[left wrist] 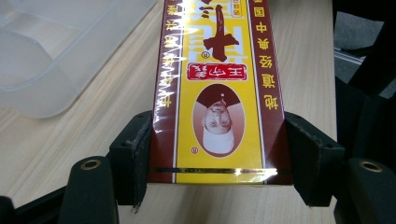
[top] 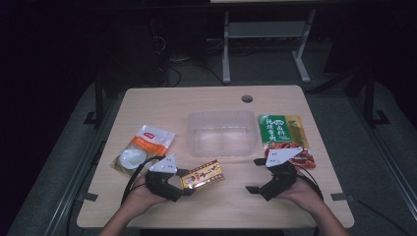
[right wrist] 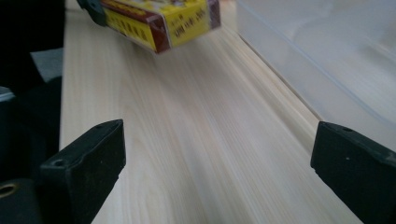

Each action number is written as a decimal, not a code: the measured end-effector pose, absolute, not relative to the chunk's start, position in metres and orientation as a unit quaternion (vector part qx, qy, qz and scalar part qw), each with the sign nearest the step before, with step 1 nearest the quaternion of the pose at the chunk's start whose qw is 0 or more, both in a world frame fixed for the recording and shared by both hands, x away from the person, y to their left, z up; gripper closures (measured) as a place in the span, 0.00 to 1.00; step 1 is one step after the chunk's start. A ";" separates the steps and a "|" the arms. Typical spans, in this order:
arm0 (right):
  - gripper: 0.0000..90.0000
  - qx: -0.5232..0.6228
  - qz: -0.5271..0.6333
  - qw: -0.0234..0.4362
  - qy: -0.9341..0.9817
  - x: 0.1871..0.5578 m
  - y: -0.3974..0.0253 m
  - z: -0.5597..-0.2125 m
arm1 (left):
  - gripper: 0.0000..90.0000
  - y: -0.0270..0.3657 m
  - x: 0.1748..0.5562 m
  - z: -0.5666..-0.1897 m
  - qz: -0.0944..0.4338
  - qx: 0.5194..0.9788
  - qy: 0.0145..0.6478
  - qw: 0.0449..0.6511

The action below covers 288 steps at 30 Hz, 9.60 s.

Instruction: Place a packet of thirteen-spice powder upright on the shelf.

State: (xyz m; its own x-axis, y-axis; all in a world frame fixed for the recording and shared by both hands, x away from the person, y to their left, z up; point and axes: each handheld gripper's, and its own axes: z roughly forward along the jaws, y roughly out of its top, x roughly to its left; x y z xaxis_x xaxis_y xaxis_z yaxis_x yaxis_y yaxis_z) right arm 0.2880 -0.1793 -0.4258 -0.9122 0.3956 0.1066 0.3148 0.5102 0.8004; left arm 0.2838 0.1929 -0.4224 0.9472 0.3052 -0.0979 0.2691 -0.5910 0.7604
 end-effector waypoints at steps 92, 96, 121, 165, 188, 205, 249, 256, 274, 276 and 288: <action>0.36 0.005 0.468 -0.037 0.883 0.334 -0.099 -0.393 | 0.16 0.242 0.263 -0.434 0.026 0.883 0.188 0.430; 0.36 0.023 0.476 -0.024 0.879 0.337 -0.109 -0.390 | 0.16 0.242 0.257 -0.437 0.039 0.879 0.194 0.434; 0.36 0.087 0.458 0.039 0.884 0.373 -0.131 -0.359 | 0.18 0.238 0.268 -0.443 0.038 0.879 0.184 0.439; 0.35 0.104 0.410 0.084 0.902 0.441 -0.083 -0.348 | 0.18 0.239 0.270 -0.445 0.029 0.882 0.183 0.433; 0.35 0.105 0.420 0.094 0.896 0.451 -0.070 -0.353 | 0.18 0.239 0.270 -0.446 0.017 0.880 0.188 0.437; 0.35 0.081 0.423 0.094 0.898 0.458 -0.047 -0.339 | 0.18 0.240 0.271 -0.446 0.013 0.880 0.187 0.436; 0.26 0.099 0.414 0.046 0.904 0.473 -0.006 -0.375 | 0.16 0.237 0.274 -0.450 0.008 0.877 0.207 0.433; 0.19 0.108 0.426 0.054 0.897 0.469 -0.019 -0.368 | 0.15 0.238 0.276 -0.450 0.007 0.878 0.210 0.430; 0.18 0.140 0.422 0.070 0.893 0.425 -0.068 -0.360 | 0.17 0.240 0.277 -0.449 0.024 0.879 0.213 0.427; 0.18 0.147 0.416 0.078 0.894 0.419 -0.071 -0.361 | 0.17 0.240 0.277 -0.449 0.025 0.879 0.213 0.426; 0.19 0.176 0.404 0.097 0.893 0.381 -0.098 -0.380 | 0.18 0.239 0.275 -0.448 0.029 0.878 0.219 0.425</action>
